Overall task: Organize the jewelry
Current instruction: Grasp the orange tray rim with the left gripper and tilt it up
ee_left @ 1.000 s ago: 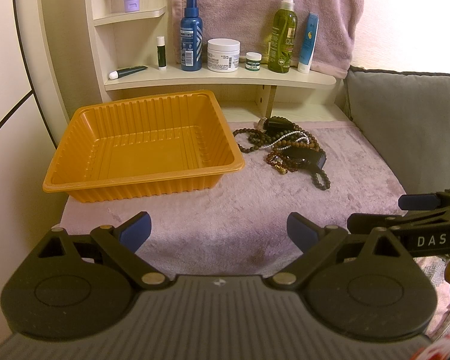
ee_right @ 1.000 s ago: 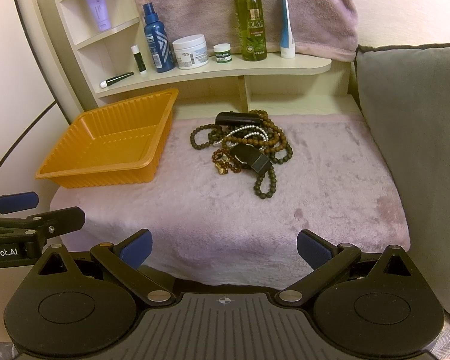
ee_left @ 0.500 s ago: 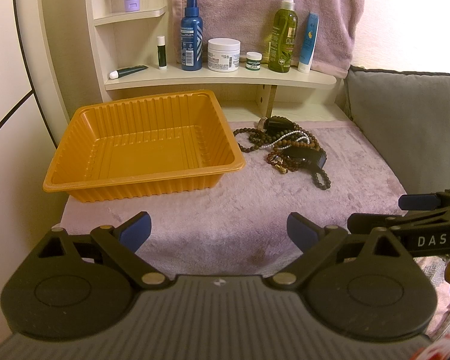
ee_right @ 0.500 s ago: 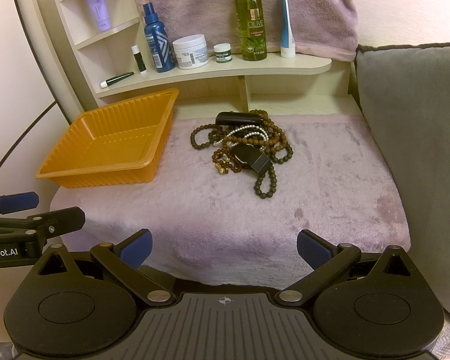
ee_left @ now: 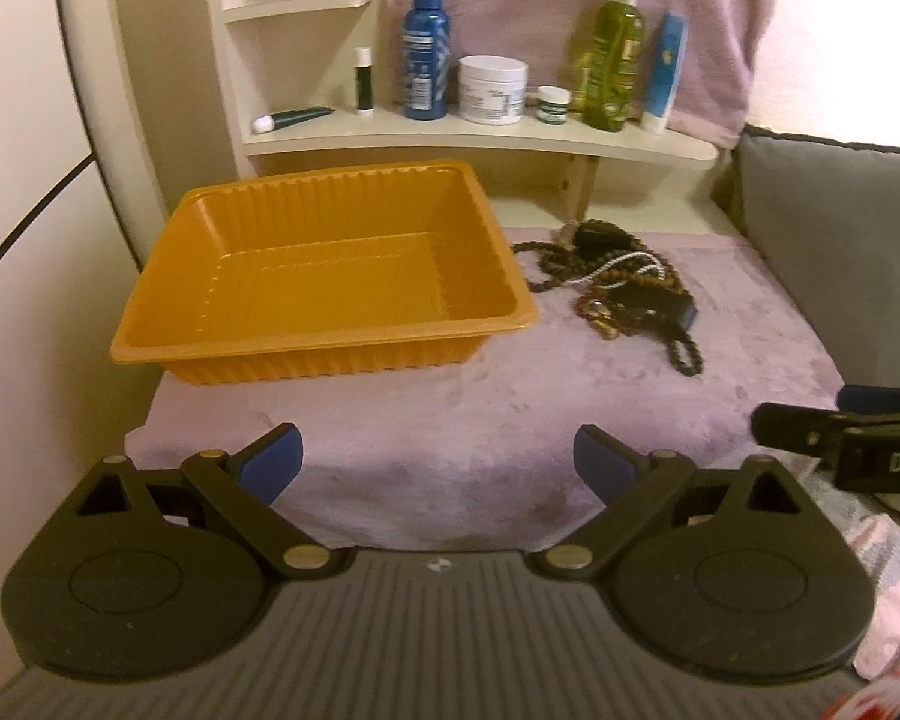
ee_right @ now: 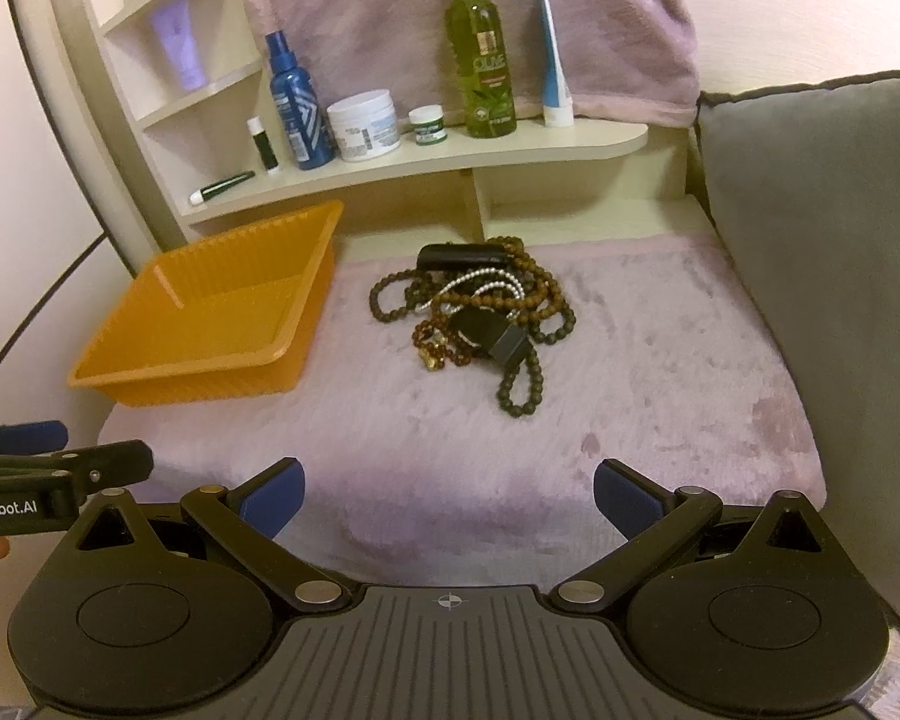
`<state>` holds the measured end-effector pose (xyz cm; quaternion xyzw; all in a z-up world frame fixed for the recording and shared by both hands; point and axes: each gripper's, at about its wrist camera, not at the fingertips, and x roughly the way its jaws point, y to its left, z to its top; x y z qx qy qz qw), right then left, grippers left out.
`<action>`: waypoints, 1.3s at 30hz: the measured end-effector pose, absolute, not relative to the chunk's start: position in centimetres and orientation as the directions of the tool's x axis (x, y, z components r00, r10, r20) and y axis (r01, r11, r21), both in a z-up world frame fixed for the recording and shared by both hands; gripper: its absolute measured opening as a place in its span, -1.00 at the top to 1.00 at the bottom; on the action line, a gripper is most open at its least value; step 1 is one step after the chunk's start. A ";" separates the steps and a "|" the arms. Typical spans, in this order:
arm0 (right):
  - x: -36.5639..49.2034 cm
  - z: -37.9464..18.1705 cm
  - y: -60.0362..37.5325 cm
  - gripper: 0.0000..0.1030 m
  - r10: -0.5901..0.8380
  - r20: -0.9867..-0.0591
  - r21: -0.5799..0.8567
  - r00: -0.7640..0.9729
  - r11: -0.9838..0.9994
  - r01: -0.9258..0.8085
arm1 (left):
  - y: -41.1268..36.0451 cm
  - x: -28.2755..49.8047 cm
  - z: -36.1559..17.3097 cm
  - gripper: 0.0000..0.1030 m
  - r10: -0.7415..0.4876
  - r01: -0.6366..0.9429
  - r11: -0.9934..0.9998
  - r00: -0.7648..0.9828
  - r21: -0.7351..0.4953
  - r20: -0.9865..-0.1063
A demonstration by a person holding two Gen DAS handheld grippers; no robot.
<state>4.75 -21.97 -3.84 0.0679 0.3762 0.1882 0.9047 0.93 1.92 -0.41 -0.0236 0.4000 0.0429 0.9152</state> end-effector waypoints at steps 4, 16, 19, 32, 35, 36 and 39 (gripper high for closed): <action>5.3 -3.8 -22.1 -0.99 0.395 -0.643 0.268 0.656 0.919 -0.290 | 2.6 1.3 -0.5 -0.87 0.085 -0.130 0.992 0.671 -0.004 -0.737; 8.7 -4.9 -21.8 -0.99 0.373 -0.630 0.244 0.681 0.928 -0.283 | 6.0 4.2 -2.3 -0.87 0.156 -0.233 0.973 0.633 0.006 -0.758; 9.8 -5.3 -21.7 -0.99 0.363 -0.628 0.227 0.689 0.931 -0.284 | 7.3 4.9 -2.8 -0.86 0.168 -0.267 0.964 0.632 -0.009 -0.756; 14.1 -5.8 -21.9 -0.99 0.297 -0.559 0.190 0.774 0.955 -0.229 | 15.1 5.2 -5.0 -0.67 0.320 -0.530 0.834 0.687 -0.150 -0.652; 14.8 -6.0 -21.8 -0.99 0.287 -0.559 0.185 0.778 0.958 -0.220 | 16.4 5.6 -6.0 -0.67 0.321 -0.556 0.809 0.688 -0.188 -0.651; 15.1 -6.1 -21.9 -0.99 0.290 -0.560 0.190 0.776 0.957 -0.221 | 16.6 5.6 -6.3 -0.66 0.326 -0.564 0.802 0.689 -0.196 -0.648; 16.0 -6.4 -21.9 -0.99 0.304 -0.570 0.211 0.763 0.952 -0.222 | 17.2 6.3 -7.1 -0.66 0.323 -0.569 0.792 0.697 -0.221 -0.640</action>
